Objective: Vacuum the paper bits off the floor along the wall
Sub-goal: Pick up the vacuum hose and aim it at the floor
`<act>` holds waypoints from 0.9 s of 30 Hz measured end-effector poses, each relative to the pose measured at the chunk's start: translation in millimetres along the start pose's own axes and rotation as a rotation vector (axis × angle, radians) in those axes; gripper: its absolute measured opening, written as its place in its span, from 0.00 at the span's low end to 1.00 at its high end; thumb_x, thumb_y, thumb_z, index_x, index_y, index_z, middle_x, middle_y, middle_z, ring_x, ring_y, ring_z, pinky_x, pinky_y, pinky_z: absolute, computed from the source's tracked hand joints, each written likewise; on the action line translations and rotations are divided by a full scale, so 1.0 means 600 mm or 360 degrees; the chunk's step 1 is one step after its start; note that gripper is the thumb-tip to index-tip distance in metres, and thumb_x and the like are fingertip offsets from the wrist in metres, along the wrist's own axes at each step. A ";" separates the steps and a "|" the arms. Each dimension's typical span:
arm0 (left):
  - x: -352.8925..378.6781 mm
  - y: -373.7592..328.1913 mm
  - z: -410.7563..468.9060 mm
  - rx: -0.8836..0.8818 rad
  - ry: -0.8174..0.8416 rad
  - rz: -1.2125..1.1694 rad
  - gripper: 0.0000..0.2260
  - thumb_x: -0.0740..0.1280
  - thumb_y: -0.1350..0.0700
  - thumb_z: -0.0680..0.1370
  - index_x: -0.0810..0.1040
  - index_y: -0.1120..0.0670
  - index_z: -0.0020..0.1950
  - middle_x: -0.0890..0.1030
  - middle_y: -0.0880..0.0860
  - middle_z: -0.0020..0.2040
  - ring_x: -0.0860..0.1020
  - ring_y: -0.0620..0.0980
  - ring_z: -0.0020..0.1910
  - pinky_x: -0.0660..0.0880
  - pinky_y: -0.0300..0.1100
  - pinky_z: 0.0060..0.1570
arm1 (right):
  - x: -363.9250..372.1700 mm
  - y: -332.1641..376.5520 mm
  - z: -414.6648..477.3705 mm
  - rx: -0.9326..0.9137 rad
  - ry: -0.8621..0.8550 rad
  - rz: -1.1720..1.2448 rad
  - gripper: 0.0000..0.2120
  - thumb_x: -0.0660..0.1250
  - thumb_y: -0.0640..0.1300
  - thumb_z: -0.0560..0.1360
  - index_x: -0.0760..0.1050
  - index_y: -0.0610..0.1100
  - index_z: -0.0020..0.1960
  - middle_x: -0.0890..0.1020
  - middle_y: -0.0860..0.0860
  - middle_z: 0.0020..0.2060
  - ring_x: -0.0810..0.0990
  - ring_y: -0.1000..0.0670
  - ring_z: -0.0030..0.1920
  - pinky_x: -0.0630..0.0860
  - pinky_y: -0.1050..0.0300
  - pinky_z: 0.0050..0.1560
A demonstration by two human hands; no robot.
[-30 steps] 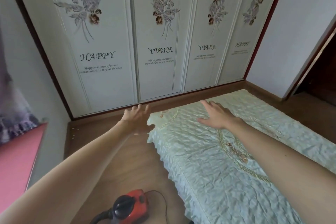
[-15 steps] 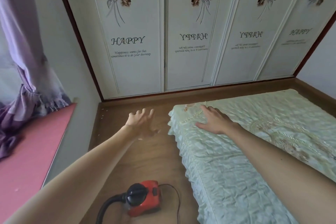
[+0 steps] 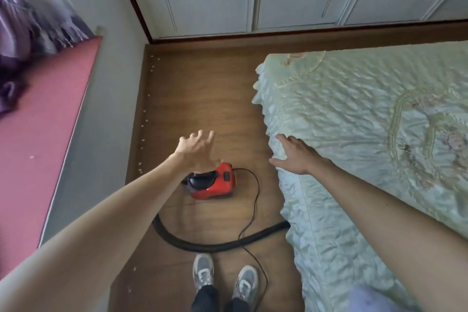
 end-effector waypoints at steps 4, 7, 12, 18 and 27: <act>0.148 0.000 0.013 0.0011 0.0207 -0.0062 0.29 0.63 0.37 0.75 0.63 0.54 0.68 0.72 0.57 0.63 0.73 0.60 0.62 0.71 0.56 0.58 | 0.154 -0.017 0.020 0.0060 0.0195 0.0073 0.35 0.65 0.60 0.76 0.56 0.47 0.75 0.69 0.43 0.66 0.70 0.42 0.65 0.73 0.45 0.59; 0.252 -0.001 0.021 0.0034 0.0354 -0.0084 0.31 0.63 0.37 0.76 0.61 0.54 0.71 0.71 0.58 0.64 0.72 0.60 0.63 0.69 0.56 0.58 | 0.269 -0.028 0.029 0.0102 0.0334 0.0106 0.35 0.64 0.60 0.76 0.55 0.47 0.76 0.68 0.43 0.69 0.69 0.42 0.67 0.72 0.47 0.59; 0.416 0.006 0.033 0.0038 0.0553 -0.0062 0.33 0.62 0.37 0.76 0.59 0.54 0.73 0.69 0.58 0.66 0.71 0.60 0.65 0.69 0.56 0.60 | 0.447 -0.045 0.034 0.0135 0.0531 0.0145 0.36 0.63 0.61 0.77 0.54 0.47 0.77 0.68 0.43 0.70 0.68 0.42 0.69 0.72 0.44 0.62; 0.593 0.014 0.059 0.0047 0.0737 -0.0064 0.33 0.61 0.37 0.77 0.57 0.54 0.75 0.68 0.58 0.69 0.70 0.60 0.67 0.68 0.56 0.63 | 0.636 -0.066 0.051 0.0186 0.0727 0.0208 0.35 0.62 0.62 0.77 0.55 0.47 0.76 0.68 0.43 0.69 0.69 0.41 0.68 0.73 0.45 0.60; 0.850 0.009 0.082 0.0164 0.1036 -0.0002 0.35 0.59 0.38 0.78 0.53 0.57 0.77 0.68 0.59 0.70 0.71 0.60 0.66 0.69 0.55 0.63 | 0.883 -0.072 0.087 0.0258 0.0918 0.0306 0.35 0.61 0.63 0.77 0.54 0.47 0.76 0.70 0.44 0.70 0.71 0.41 0.67 0.72 0.44 0.62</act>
Point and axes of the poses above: each hand's wrist, its own z-axis towards the middle knuckle, its own x-axis out of the palm, y = z × x, the point moved 7 cm from there along z, towards the middle knuckle
